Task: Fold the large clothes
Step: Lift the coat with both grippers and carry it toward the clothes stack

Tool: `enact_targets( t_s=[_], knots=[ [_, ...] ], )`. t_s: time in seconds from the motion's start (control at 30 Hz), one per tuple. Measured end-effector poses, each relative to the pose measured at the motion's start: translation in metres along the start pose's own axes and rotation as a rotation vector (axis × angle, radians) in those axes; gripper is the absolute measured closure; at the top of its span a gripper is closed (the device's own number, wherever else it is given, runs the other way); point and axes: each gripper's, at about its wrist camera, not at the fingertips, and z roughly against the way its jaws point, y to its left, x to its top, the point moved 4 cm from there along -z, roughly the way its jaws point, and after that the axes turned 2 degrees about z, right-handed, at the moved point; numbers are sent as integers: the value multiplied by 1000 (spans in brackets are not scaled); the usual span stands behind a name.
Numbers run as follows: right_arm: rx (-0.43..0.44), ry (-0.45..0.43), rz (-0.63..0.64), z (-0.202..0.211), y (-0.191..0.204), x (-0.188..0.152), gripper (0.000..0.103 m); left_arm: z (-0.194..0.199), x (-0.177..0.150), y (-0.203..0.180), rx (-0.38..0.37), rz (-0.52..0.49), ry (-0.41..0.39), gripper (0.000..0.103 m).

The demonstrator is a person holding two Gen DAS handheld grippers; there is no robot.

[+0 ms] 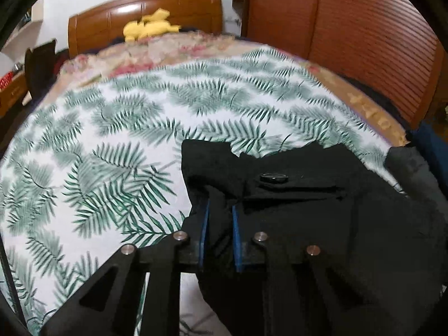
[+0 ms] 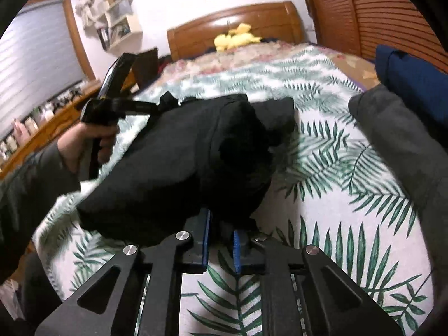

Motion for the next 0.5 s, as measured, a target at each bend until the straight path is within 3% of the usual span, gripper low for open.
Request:
enact_targets(
  t_s=[0.23,0.5],
  knots=[
    [6,-102,-45,35,-2,3,94,83,-19,-30,-34,-26,-86,93],
    [-24,-137,-21,80,20,-6,95,143,-55,-49,-67,-51,-96,93]
  ],
)
